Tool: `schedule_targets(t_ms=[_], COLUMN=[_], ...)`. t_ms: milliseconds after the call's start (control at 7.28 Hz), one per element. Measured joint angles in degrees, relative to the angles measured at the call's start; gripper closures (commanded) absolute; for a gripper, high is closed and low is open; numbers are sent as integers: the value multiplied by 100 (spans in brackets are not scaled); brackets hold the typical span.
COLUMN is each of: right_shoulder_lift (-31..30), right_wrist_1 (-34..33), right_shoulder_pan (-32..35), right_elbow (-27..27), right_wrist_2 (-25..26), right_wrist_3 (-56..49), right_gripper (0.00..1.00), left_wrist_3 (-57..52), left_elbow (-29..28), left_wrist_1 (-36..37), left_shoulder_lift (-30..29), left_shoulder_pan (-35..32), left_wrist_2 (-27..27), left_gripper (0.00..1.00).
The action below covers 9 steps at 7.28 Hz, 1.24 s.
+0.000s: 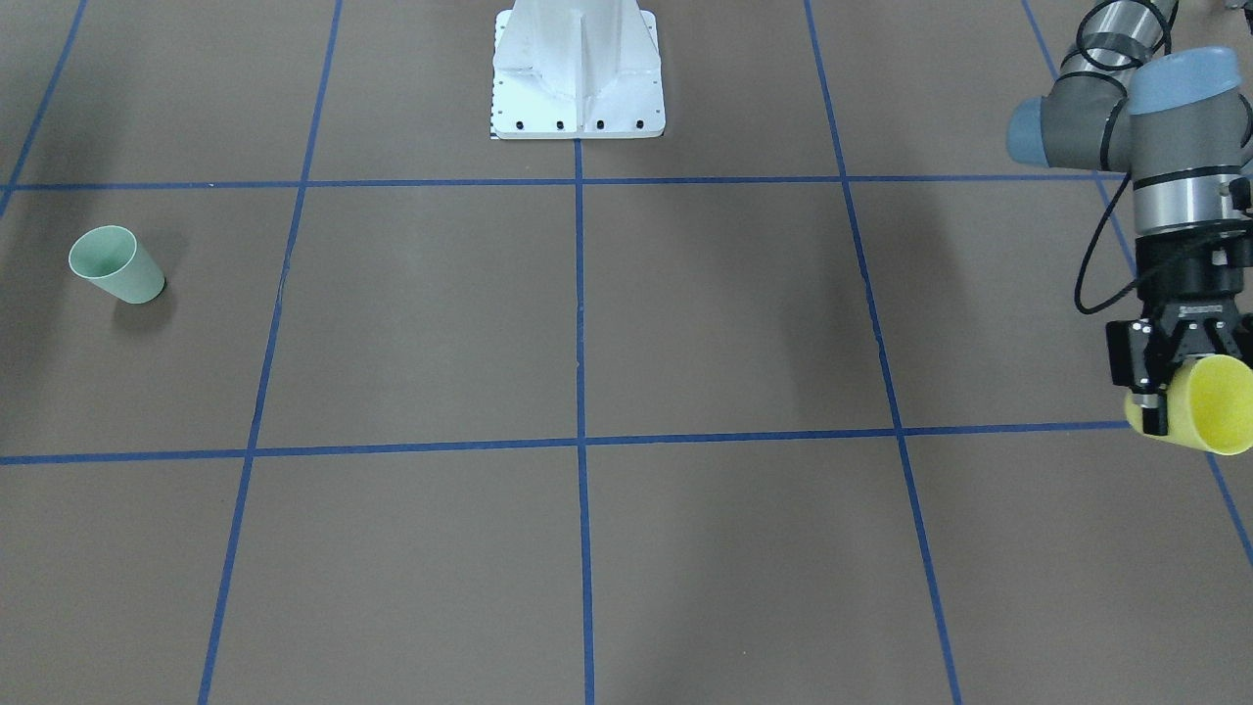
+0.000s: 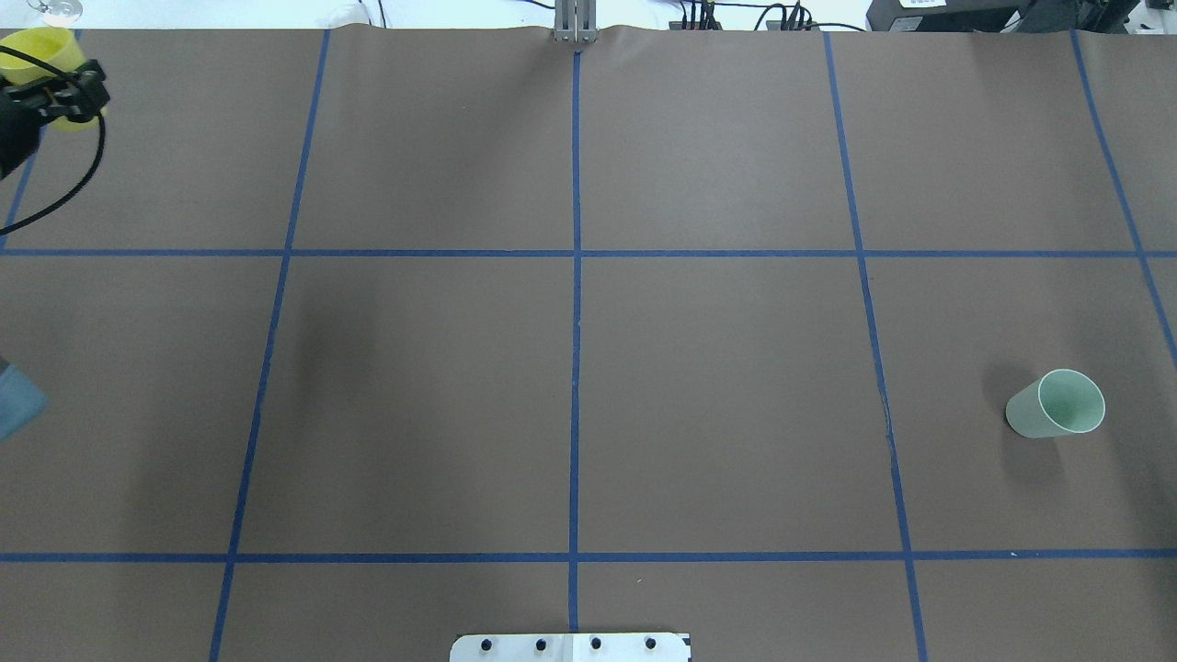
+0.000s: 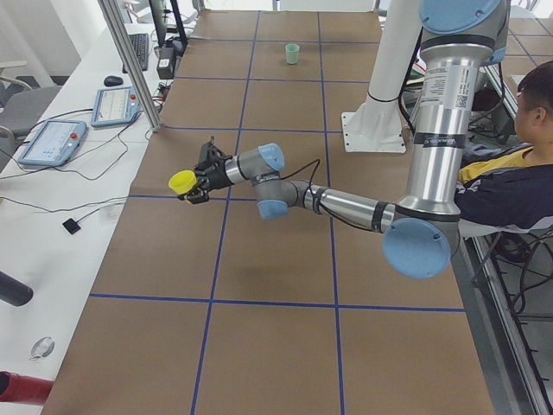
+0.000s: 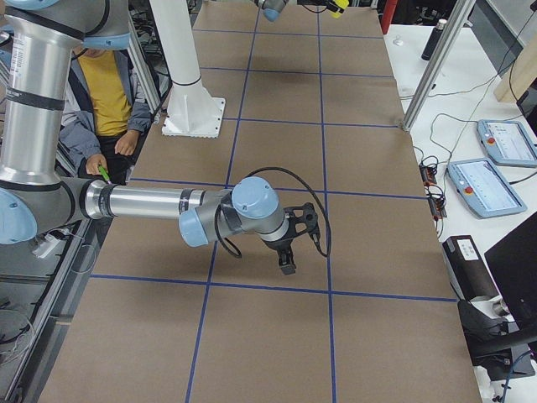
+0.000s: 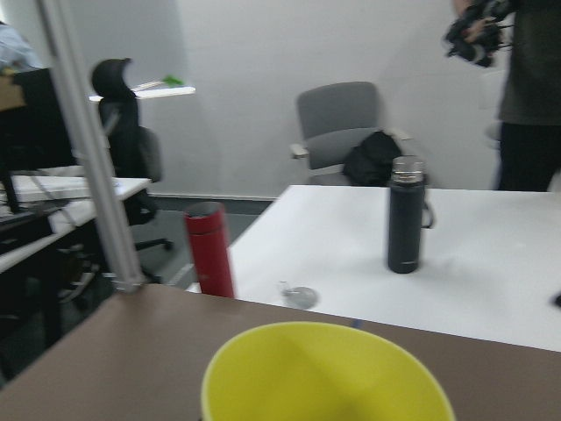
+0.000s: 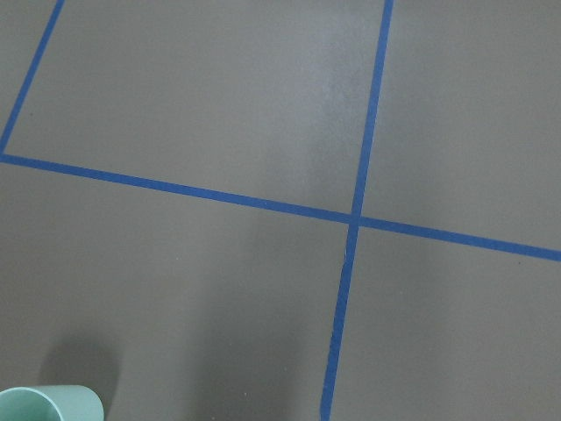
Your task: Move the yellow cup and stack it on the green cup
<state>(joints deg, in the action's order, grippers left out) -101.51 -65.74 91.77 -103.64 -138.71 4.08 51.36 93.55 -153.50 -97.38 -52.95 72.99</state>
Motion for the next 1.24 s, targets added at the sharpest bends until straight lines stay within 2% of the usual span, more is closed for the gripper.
schedule_targets(t_ms=[137,412,687,824,1236], right_shoulder_lift=[200,603,1368,1868,3327], right_wrist_1=[46,54,27,-20,-109], right_shoulder_pan=[-94,-408,-1130,-1598,-2852], right_elbow=[5,2,4,12,25], right_wrist_2=[-10,-88,-135,-122,157], right_wrist_3=[3,168,1242,1900,4006], right_gripper=[0,0,0,0,0], left_wrist_3=[-561,-1660,-2177,-2531,-2895], left_elbow=[6,26,104,151,174], left_wrist_1=[-204,-846,-1222,-1356,-1680], left_shoulder_lift=[-340,-765,-1109,-1204,-1266], left_shoulder_pan=[216,555,793,1001,1588], left_wrist_2=[150,780,1737,1975,2082], left_gripper=[100,100,100,100,100])
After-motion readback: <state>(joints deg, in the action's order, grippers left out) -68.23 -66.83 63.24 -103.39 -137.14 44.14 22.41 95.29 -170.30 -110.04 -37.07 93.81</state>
